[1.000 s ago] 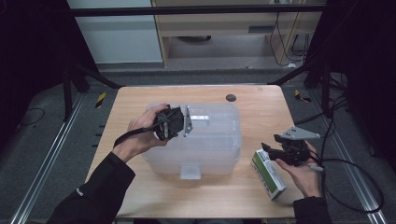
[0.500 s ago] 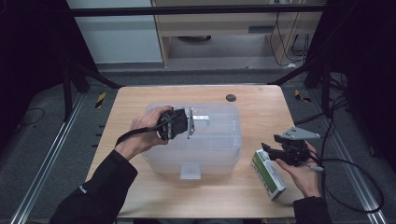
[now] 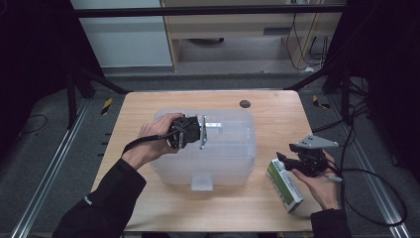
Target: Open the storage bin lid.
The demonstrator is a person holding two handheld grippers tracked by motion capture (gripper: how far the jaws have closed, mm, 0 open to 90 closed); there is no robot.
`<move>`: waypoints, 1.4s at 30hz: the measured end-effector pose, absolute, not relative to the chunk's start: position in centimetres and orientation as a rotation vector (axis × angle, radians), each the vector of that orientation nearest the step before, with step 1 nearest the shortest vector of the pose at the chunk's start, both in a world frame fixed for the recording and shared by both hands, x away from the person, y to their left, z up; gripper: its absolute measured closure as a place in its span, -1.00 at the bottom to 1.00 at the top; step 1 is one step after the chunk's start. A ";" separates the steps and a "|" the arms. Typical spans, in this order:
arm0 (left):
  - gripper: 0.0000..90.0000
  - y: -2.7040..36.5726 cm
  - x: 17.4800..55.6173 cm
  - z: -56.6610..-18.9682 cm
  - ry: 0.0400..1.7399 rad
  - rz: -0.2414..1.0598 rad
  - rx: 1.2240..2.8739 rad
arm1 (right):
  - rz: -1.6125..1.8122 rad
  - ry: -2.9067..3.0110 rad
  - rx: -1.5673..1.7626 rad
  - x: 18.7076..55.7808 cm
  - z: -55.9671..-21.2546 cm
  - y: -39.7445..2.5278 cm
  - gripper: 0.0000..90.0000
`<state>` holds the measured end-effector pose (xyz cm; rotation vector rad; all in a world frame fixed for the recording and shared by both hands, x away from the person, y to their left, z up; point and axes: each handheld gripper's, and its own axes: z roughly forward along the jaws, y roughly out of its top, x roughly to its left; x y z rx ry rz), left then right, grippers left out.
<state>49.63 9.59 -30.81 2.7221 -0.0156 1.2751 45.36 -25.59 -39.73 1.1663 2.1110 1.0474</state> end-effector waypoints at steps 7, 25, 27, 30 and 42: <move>0.63 9.5 49.7 -30.7 -0.034 1.273 2.736 | 1.057 2.117 1.161 45.3 -39.6 -25.4 0.00; 0.64 9.4 50.3 -30.3 -0.029 1.229 2.748 | 1.090 2.140 1.153 45.0 -39.1 -24.8 0.05; 0.64 9.4 50.3 -30.1 -0.023 1.229 2.753 | 1.100 2.141 1.158 44.9 -39.1 -24.8 0.05; 0.64 9.4 50.7 -29.7 -0.015 1.229 2.755 | 1.104 2.144 1.159 44.9 -39.0 -24.7 0.06; 0.63 9.3 51.5 -29.1 -0.010 1.231 2.749 | 1.148 2.168 1.130 44.6 -38.5 -24.1 0.15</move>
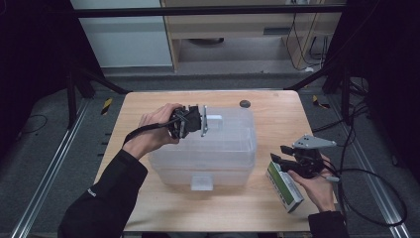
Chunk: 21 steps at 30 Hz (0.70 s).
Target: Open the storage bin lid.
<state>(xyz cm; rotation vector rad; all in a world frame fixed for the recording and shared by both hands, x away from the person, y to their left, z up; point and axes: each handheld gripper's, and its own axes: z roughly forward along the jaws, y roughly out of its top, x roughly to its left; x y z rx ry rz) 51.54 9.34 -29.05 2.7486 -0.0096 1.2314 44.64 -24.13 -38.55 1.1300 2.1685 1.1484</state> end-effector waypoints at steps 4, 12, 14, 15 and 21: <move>0.63 9.3 51.9 -28.8 -0.004 1.227 2.740 | 1.170 2.192 1.126 44.6 -38.5 -23.8 0.22; 0.62 9.4 52.7 -28.2 0.017 1.228 2.744 | 1.228 2.233 1.094 44.4 -38.3 -23.2 0.43; 0.62 9.3 52.8 -28.2 0.029 1.227 2.739 | 1.245 2.241 1.087 44.3 -38.4 -23.1 0.48; 0.62 9.3 52.9 -28.2 0.028 1.229 2.742 | 1.246 2.247 1.093 44.3 -38.4 -23.0 0.50; 0.62 9.3 53.4 -27.9 0.040 1.232 2.737 | 1.270 2.273 1.087 44.2 -38.4 -22.9 0.69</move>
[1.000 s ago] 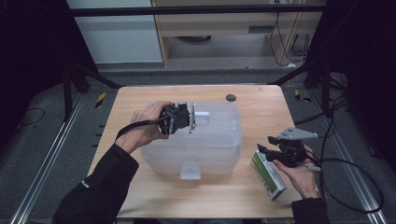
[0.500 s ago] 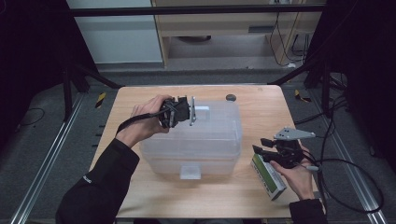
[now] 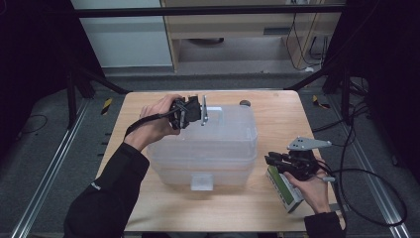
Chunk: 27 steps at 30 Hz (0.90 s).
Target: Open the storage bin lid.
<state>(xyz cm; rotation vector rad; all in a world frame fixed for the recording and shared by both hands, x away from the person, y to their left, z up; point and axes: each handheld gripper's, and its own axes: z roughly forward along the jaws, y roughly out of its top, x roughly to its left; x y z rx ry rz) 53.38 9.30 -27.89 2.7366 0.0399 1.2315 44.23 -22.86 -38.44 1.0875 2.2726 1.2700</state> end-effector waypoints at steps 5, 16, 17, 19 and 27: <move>0.62 9.4 53.6 -27.9 0.047 1.232 2.721 | 1.287 2.306 1.089 44.2 -38.6 -22.5 0.88; 0.62 9.3 54.0 -27.7 0.070 1.245 2.719 | 1.366 2.359 1.067 44.3 -39.1 -21.3 1.00; 0.62 9.3 54.0 -27.7 0.073 1.245 2.718 | 1.370 2.359 1.060 44.3 -39.1 -21.1 1.00; 0.61 9.3 54.0 -27.7 0.077 1.244 2.718 | 1.363 2.364 1.056 44.3 -39.1 -20.8 1.00; 0.60 9.4 54.2 -27.6 0.100 1.225 2.705 | 1.369 2.338 1.066 44.6 -39.4 -20.2 1.00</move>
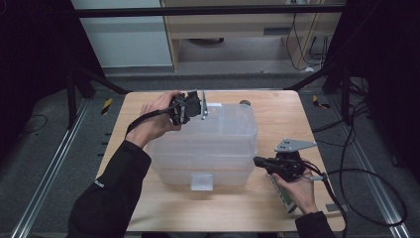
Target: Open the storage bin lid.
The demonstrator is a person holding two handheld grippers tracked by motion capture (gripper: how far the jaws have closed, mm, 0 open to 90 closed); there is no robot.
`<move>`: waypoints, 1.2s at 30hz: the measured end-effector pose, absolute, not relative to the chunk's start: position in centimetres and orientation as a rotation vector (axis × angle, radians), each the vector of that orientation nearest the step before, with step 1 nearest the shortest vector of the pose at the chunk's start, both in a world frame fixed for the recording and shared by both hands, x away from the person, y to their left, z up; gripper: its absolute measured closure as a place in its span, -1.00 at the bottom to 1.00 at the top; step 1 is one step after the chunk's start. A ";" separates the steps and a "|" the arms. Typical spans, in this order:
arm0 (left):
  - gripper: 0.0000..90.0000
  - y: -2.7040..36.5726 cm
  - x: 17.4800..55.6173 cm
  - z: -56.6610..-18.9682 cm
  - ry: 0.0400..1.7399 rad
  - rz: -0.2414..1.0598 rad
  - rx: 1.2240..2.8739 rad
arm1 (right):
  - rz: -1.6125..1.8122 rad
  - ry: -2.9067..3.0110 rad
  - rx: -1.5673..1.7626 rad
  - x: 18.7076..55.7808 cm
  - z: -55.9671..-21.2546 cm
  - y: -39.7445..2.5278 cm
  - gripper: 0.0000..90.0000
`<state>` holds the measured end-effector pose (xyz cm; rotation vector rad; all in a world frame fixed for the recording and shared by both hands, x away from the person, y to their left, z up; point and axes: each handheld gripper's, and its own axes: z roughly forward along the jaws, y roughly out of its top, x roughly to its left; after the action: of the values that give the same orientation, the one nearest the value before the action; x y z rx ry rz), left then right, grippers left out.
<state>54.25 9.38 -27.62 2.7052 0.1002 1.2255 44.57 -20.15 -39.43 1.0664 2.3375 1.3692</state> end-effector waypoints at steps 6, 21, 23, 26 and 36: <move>0.59 9.5 54.1 -27.7 0.107 1.217 2.699 | 1.409 2.300 1.074 44.6 -39.3 -20.2 1.00; 0.34 10.7 52.1 -26.6 0.171 1.177 2.590 | 1.395 2.294 1.062 44.6 -39.4 -20.1 1.00; 0.31 11.5 51.6 -26.3 0.223 1.158 2.549 | 1.398 2.296 1.064 44.6 -39.4 -20.1 1.00; 0.33 12.7 51.0 -26.2 0.280 1.151 2.499 | 1.392 2.296 1.061 44.6 -39.4 -20.1 1.00; 0.41 18.4 49.5 -25.9 0.556 1.097 2.265 | 1.383 2.296 1.060 44.6 -39.4 -20.0 1.00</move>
<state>49.53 18.39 -25.92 2.2654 0.5555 1.0968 44.61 -19.99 -39.43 1.0596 2.2962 1.3826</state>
